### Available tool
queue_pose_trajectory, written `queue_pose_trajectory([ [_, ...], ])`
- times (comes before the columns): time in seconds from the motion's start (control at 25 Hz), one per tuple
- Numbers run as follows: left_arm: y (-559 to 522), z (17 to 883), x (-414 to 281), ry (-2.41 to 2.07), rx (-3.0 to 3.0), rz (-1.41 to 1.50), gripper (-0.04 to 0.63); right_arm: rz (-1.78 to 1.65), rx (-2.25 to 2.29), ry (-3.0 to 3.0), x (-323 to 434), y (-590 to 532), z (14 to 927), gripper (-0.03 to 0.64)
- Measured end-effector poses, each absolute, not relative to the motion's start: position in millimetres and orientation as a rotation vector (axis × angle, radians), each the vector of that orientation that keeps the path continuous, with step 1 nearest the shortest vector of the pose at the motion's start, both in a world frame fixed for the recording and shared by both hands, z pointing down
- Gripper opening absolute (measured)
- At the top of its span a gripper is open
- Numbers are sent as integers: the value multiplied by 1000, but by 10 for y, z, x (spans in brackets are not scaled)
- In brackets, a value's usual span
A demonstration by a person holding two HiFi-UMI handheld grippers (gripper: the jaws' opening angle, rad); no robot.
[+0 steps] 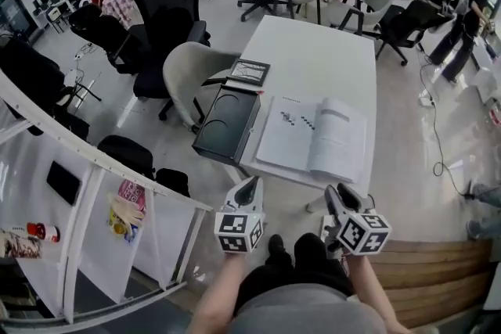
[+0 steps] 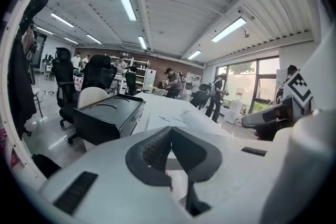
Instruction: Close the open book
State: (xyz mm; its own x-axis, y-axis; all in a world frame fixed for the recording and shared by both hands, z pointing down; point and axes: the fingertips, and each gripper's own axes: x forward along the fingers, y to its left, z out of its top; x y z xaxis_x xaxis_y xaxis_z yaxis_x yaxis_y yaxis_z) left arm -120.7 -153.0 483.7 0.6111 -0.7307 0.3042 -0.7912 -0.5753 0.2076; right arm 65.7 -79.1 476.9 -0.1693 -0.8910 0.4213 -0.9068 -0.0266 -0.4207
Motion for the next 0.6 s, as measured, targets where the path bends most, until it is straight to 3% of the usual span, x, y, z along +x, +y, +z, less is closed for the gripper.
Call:
queue_pose_trajectory([
  [0.6,-1838,5007,-710,-1107,2591,390,6,1322,2180,-2121,932,-790,5075,166],
])
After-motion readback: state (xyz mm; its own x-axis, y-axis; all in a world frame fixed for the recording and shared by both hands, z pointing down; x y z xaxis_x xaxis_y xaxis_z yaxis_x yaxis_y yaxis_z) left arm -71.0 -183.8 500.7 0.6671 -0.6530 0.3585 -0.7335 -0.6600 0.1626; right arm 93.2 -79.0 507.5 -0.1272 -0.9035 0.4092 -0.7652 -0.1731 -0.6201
